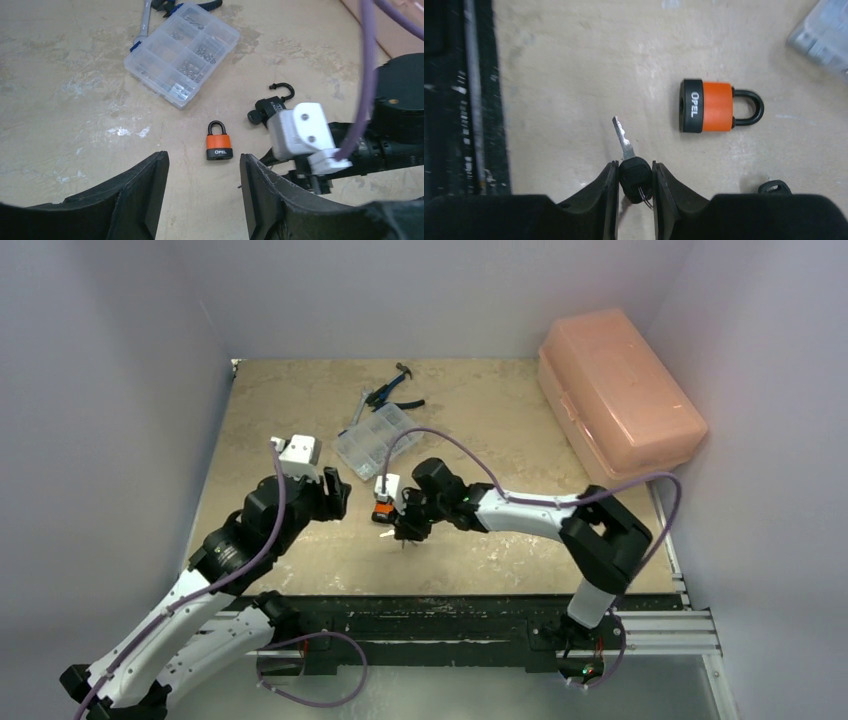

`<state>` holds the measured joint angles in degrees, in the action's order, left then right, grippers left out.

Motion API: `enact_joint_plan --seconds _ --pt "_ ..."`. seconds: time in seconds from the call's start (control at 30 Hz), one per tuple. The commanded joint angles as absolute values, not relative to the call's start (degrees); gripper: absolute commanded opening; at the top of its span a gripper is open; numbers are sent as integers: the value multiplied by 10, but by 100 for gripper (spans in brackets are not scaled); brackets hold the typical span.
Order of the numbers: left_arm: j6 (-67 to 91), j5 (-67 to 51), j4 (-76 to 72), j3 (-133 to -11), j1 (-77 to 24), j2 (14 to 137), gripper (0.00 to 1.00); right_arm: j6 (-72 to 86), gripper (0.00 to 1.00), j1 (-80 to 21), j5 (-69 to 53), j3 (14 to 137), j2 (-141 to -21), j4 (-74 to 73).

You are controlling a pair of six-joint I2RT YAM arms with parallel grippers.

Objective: Unlock with the key

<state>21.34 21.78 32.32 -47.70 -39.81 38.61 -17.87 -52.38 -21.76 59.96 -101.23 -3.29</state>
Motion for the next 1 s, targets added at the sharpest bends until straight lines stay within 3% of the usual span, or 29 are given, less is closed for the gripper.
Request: enact_joint_plan --seconds 0.0,0.37,0.63,0.97 --pt "196 184 290 -477 -397 343 58 -111 0 -525 -282 541 -922 85" --pt "210 19 208 -452 -397 274 56 74 0 -525 -315 426 -752 293" --pt "279 -71 143 -434 -397 303 52 32 0 -559 -87 366 -668 348" --pt "339 -119 14 -384 -396 387 42 20 0 -567 -8 356 -664 375"
